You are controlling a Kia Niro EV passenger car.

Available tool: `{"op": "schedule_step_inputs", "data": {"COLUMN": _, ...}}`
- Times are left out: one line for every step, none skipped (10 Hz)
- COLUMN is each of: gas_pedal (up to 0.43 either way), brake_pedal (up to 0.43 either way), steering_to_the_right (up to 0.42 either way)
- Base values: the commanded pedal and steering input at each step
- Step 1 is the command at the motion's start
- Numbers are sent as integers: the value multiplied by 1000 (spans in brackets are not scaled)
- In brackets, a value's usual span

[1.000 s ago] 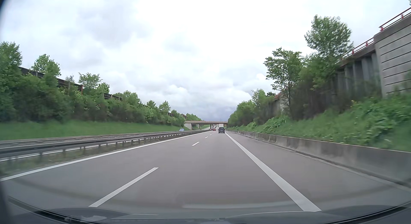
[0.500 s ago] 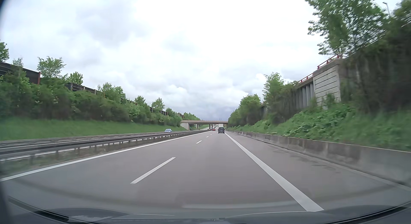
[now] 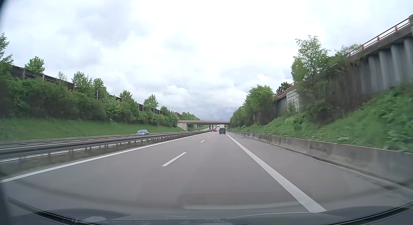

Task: Follow the waypoints while adhering to traffic rules and regulations

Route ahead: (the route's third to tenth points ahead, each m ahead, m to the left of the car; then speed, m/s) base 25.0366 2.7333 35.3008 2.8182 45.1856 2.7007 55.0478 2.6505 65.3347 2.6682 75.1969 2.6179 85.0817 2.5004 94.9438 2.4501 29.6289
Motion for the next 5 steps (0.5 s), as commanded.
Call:
{"op": "schedule_step_inputs", "data": {"gas_pedal": 280, "brake_pedal": 12, "steering_to_the_right": 0}}
{"op": "schedule_step_inputs", "data": {"gas_pedal": 280, "brake_pedal": 12, "steering_to_the_right": 0}}
{"op": "schedule_step_inputs", "data": {"gas_pedal": 280, "brake_pedal": 12, "steering_to_the_right": 0}}
{"op": "schedule_step_inputs", "data": {"gas_pedal": 280, "brake_pedal": 12, "steering_to_the_right": 0}}
{"op": "schedule_step_inputs", "data": {"gas_pedal": 280, "brake_pedal": 6, "steering_to_the_right": 0}}
